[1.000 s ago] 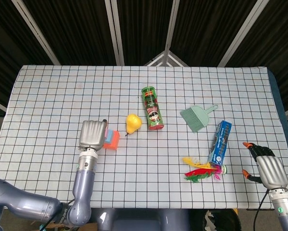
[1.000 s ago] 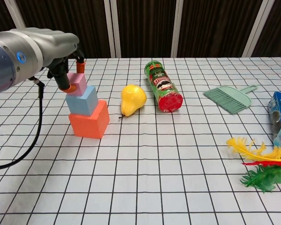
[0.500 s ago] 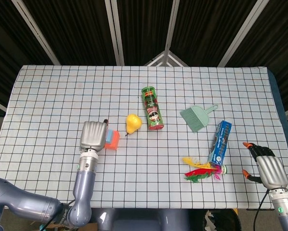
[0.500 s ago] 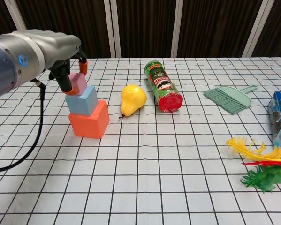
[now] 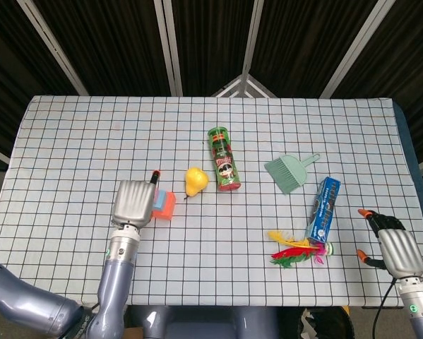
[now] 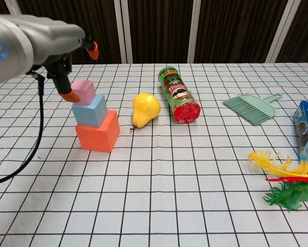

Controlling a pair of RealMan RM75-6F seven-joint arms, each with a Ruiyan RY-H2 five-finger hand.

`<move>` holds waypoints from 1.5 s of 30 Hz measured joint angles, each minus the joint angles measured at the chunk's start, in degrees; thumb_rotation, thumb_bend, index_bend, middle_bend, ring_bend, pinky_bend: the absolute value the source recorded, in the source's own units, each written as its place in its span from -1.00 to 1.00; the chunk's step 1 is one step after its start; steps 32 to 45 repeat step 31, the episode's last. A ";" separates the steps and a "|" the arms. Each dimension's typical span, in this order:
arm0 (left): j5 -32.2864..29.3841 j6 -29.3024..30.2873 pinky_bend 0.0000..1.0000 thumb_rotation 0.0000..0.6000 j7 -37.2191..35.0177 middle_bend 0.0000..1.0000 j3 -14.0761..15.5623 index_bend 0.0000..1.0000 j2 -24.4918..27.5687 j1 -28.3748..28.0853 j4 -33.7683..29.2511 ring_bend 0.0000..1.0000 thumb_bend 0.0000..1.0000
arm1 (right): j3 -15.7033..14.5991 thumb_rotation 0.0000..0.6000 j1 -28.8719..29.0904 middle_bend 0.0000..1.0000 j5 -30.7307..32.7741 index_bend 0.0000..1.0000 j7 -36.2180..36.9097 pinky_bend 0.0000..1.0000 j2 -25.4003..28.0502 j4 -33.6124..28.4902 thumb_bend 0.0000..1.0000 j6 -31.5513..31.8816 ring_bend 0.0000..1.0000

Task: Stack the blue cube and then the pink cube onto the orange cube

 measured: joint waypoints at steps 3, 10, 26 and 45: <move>5.89 2.90 0.24 1.00 -1.51 0.49 1.91 -0.52 3.54 2.04 -6.00 0.01 -0.50 | -0.08 1.00 -0.20 -0.61 -0.36 -0.65 0.22 -0.62 0.19 -0.14 -0.40 0.49 -0.56; 27.66 5.07 -0.11 1.00 -18.71 -0.12 18.84 -0.57 13.12 13.10 -9.55 -0.47 -0.50 | -0.31 1.00 -0.77 -0.61 -1.33 -0.65 -0.49 -0.62 0.39 -1.00 -0.41 1.96 -0.56; 44.88 -3.63 -0.71 1.00 -56.72 -0.80 34.58 -0.73 21.66 32.04 22.61 -0.96 -0.48 | 0.67 1.00 -1.25 -0.61 1.18 -0.65 -3.62 -0.67 -0.30 -1.06 -0.40 2.38 -0.59; 47.54 -2.32 -0.71 1.00 -56.17 -0.78 33.03 -0.73 21.21 34.56 24.00 -0.96 -0.48 | 0.86 1.00 -1.21 -0.61 1.20 -0.65 -4.48 -0.67 -0.56 -1.09 -0.40 2.65 -0.59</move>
